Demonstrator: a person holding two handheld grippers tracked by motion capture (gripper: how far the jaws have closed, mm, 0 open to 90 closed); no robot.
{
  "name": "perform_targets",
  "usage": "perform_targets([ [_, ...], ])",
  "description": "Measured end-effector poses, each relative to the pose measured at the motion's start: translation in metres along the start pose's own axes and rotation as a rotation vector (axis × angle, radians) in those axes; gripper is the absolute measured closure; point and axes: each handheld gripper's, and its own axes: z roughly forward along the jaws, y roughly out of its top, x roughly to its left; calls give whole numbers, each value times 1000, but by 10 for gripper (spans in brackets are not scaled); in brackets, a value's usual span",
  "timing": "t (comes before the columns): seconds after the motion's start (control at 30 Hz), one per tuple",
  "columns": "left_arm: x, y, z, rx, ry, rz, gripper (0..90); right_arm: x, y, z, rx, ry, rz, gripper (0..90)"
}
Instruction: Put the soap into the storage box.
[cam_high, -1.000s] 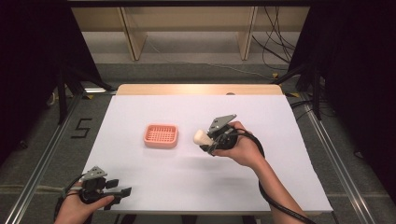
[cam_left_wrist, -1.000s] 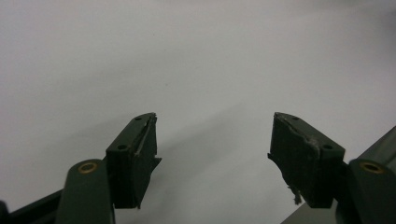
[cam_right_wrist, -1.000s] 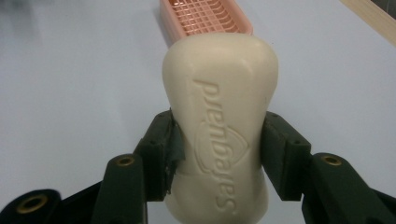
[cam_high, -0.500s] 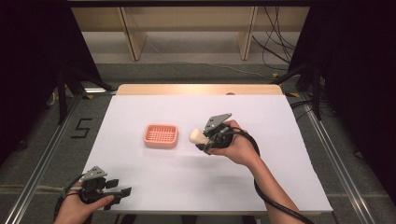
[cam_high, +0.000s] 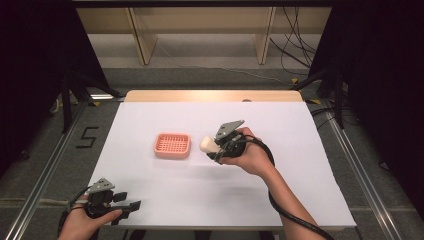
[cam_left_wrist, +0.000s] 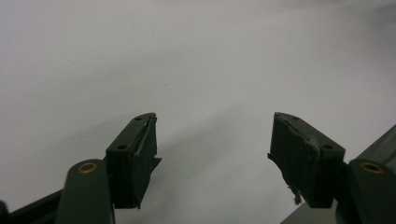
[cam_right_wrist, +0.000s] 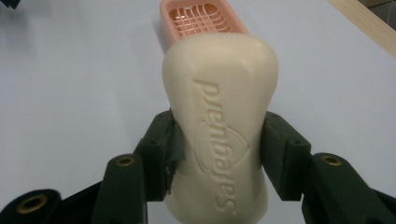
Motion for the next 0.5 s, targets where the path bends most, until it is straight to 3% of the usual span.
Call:
perform_targets([
  [0.07,0,0,0,0,-1,-1,316,1,1,0,2,2,20,506],
  [0.17,0,0,0,5,-3,-1,316,-1,2,2,-5,7,-5,507],
  [0.23,0,0,-1,5,-2,1,316,0,3,2,6,11,10,506],
  [0.3,0,0,0,1,0,1,316,-2,4,3,-2,18,-16,506],
  [0.4,0,0,0,0,0,2,317,0,5,4,-2,8,9,506],
  [0.5,-1,0,-1,0,11,2,316,-1,6,5,-11,10,2,506],
])
